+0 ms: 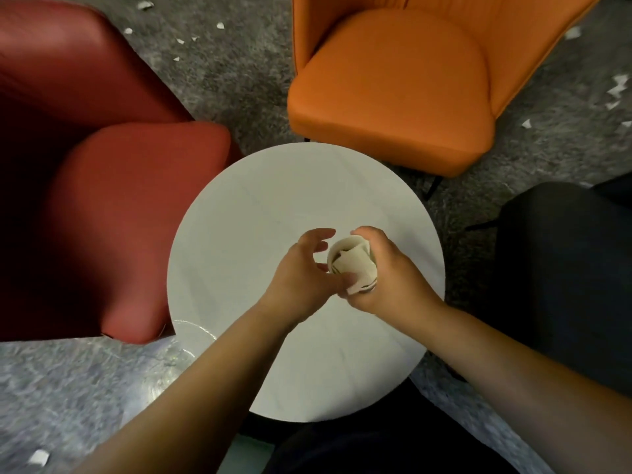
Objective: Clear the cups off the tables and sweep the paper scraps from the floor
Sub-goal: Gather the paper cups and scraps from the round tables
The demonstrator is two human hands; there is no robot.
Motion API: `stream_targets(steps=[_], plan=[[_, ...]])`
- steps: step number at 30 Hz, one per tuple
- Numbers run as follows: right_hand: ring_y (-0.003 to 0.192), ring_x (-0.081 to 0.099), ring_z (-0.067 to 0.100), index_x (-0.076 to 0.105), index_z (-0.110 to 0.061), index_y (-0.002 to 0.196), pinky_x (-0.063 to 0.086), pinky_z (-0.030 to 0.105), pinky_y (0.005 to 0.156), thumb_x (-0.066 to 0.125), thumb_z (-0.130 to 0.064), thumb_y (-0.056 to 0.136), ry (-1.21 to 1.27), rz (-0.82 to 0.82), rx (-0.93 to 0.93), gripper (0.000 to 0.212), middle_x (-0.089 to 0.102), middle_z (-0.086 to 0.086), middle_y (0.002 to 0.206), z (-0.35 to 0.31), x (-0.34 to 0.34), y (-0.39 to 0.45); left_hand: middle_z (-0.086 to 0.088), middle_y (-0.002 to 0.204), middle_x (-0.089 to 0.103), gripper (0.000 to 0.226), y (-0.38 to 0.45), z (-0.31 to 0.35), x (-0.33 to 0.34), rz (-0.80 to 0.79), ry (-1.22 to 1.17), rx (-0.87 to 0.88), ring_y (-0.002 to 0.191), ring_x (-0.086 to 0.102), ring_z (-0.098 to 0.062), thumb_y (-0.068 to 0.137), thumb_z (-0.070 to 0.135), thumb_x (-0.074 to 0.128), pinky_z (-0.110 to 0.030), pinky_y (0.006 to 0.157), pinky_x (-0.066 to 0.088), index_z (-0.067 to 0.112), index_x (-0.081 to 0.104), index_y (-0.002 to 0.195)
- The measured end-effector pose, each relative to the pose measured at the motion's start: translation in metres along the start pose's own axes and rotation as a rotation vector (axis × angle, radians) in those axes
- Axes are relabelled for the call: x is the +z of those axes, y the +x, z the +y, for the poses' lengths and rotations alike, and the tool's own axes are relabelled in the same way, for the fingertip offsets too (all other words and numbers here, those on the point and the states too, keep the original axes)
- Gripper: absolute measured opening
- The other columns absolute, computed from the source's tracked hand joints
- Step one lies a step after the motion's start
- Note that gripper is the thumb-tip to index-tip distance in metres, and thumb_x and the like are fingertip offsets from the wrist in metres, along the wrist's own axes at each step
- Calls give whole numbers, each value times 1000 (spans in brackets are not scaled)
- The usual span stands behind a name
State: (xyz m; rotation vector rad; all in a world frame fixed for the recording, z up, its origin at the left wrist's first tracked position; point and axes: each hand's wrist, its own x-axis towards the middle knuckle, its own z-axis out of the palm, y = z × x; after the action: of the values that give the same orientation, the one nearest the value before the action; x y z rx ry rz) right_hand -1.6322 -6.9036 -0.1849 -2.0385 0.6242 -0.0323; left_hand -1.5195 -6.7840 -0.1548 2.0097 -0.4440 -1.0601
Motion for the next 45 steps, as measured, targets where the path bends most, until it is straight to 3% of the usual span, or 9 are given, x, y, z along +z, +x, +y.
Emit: stream_targets(steps=[6,11,15,19,25,29,32,37,45], plan=[[92,57,-2,34,-49,116,50,12,66,84,-32,64,-9,-49,-31,74,51,-22,108,-29,15,-7,12,121,56,61,-21,-8,-21,115,18,8,85,63,2,78,24,79,-4,54,45,31,51,131],[96,54,-7,33,-51,113,46,7,66,86,-33,63,-20,-91,-82,75,51,-26,106,-41,16,-6,16,113,59,34,-43,-13,-32,246,6,2,78,61,10,89,31,67,-4,59,44,32,55,121],[100,54,5,34,-44,120,49,15,75,87,-32,64,-49,-161,-132,77,51,-17,114,-36,6,-4,15,111,59,31,-61,-24,-32,407,89,-40,82,58,6,93,33,62,-3,62,39,27,57,124],[103,54,9,36,-39,124,54,27,82,85,-32,66,-73,-244,-152,77,52,-11,118,-28,-14,-1,5,123,60,35,-79,-41,-10,511,189,-98,98,60,-8,95,31,60,-14,79,44,22,56,128],[102,53,8,36,-38,125,47,19,80,85,-30,67,-91,-387,-228,76,51,-14,116,-12,-49,-3,-3,137,53,43,-103,-70,46,573,352,-318,126,48,-22,98,34,54,-31,104,38,19,49,137],[99,54,7,36,-38,123,51,24,80,84,-31,67,-140,-511,-275,74,52,-14,115,-7,-55,-9,-5,139,52,44,-130,-88,81,653,281,-508,125,48,-24,99,37,51,-36,103,40,20,48,139],[95,53,3,35,-41,122,44,14,70,83,-33,68,-173,-588,-305,73,52,-14,113,-11,-44,-16,-7,136,53,43,-160,-103,100,698,226,-614,124,49,-26,98,36,51,-40,102,43,19,50,138],[92,52,-1,32,-47,114,38,11,64,84,-37,66,-238,-701,-397,71,53,-15,110,-30,-9,-35,-7,118,59,30,-216,-127,118,791,190,-736,106,54,-29,96,34,47,-45,88,49,18,59,119],[93,54,8,35,-39,120,39,9,66,86,-36,64,-291,-801,-543,76,53,-12,110,-77,77,-78,-6,132,52,41,-299,-180,103,872,188,-873,122,46,-29,97,40,48,-41,91,46,19,50,131]])
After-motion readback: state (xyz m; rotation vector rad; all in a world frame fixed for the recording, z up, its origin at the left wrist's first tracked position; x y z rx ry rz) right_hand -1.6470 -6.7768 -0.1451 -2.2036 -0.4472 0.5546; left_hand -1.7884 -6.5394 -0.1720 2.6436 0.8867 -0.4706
